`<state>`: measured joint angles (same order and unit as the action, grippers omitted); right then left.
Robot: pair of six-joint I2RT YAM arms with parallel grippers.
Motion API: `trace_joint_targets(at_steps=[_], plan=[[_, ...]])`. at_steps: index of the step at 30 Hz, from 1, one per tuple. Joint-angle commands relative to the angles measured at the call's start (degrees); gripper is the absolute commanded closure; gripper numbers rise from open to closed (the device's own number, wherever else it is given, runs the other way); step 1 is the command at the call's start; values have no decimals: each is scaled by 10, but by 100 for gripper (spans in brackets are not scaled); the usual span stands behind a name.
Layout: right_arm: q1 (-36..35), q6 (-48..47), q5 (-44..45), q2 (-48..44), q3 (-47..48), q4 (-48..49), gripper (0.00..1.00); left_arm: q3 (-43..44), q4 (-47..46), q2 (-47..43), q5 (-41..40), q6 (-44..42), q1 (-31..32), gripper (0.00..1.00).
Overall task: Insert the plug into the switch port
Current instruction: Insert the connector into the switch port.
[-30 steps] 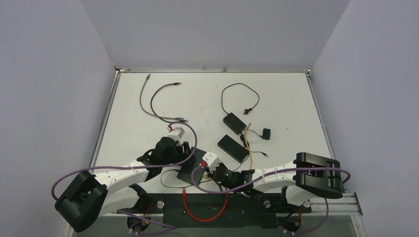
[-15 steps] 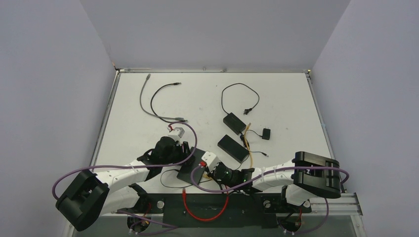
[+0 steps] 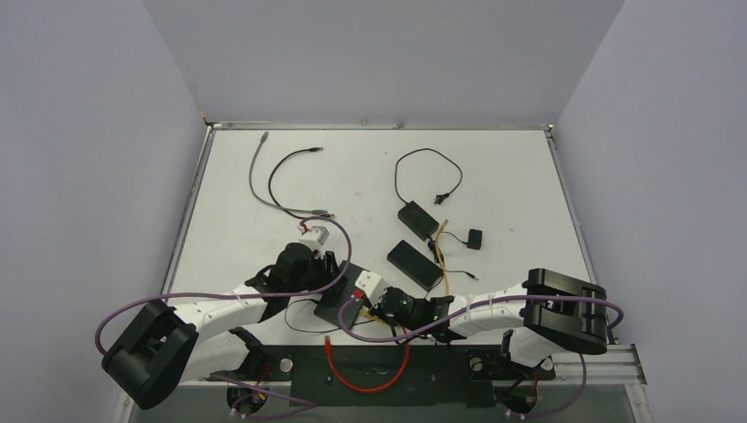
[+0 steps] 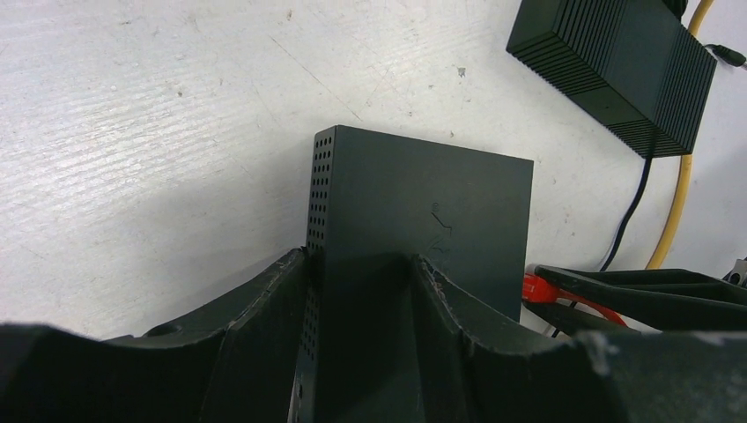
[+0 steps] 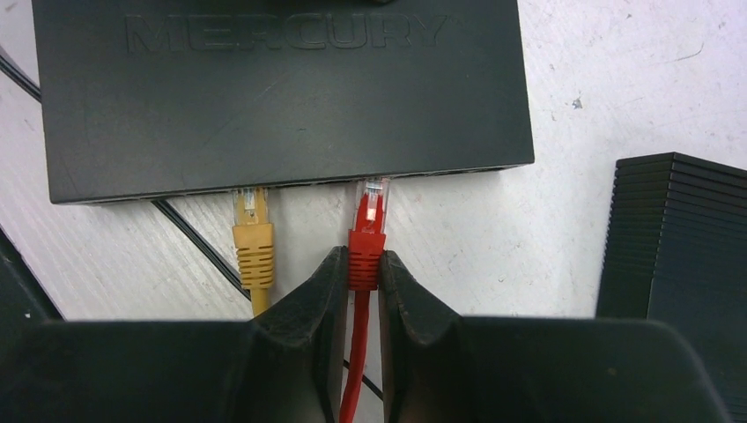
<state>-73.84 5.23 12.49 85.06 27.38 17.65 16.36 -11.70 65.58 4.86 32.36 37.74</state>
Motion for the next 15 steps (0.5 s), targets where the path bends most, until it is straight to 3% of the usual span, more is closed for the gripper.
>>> trace_joint_targets(at_steps=[1, 15], plan=[[0, -29, -45, -23, 39, 42, 100, 0, -32, 9, 68, 2, 9, 59], [8, 4, -16, -20, 85, 46, 100, -23, -37, -11, 77, 21, 13, 62]])
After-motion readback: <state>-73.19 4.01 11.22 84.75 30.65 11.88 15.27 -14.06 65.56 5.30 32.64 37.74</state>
